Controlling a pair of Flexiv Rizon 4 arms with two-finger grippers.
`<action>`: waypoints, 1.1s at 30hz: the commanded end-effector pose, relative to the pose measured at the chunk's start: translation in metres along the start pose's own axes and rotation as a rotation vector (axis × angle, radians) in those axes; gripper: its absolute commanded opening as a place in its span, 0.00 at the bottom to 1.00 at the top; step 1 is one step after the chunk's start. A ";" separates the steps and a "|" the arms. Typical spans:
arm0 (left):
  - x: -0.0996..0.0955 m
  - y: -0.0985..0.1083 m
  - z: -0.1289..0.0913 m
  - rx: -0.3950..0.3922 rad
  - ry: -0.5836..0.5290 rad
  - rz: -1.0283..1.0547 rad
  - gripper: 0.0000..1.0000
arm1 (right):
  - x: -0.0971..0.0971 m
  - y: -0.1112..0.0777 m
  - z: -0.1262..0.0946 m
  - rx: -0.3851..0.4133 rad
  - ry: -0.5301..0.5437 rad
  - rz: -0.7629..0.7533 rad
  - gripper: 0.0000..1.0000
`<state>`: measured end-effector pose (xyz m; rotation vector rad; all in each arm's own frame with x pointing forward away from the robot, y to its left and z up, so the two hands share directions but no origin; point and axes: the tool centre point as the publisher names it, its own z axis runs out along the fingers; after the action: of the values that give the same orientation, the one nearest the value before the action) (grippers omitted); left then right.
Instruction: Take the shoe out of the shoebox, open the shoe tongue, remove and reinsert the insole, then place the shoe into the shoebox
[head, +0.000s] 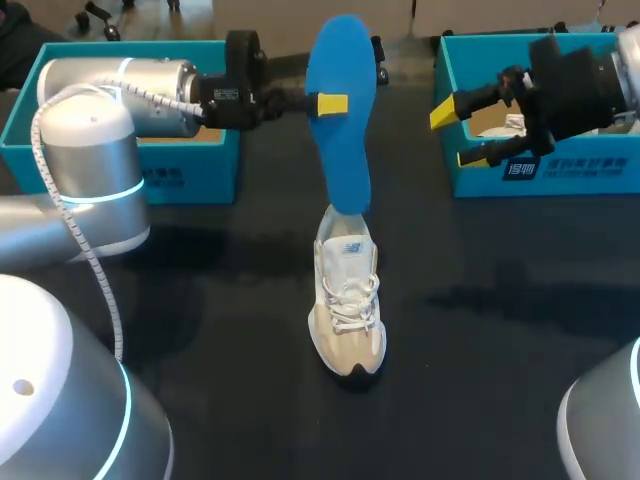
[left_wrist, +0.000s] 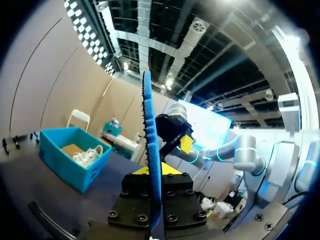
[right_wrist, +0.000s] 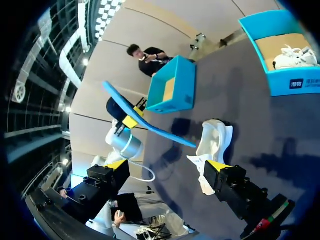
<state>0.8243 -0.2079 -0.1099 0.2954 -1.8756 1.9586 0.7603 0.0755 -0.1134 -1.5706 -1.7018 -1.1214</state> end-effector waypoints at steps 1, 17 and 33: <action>0.000 0.001 -0.001 0.053 -0.008 0.202 0.00 | -0.005 -0.002 0.005 -0.019 0.050 0.005 1.00; -0.010 -0.014 -0.003 0.128 -0.072 0.822 0.00 | -0.007 0.004 0.012 -0.062 0.192 0.068 1.00; -0.013 -0.025 -0.006 0.163 -0.108 1.099 0.00 | -0.017 0.008 0.021 -0.061 0.284 0.063 1.00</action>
<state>0.8507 -0.2024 -0.0893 -0.7777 -2.1681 2.7686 0.7699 0.0822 -0.1349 -1.4148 -1.4343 -1.3098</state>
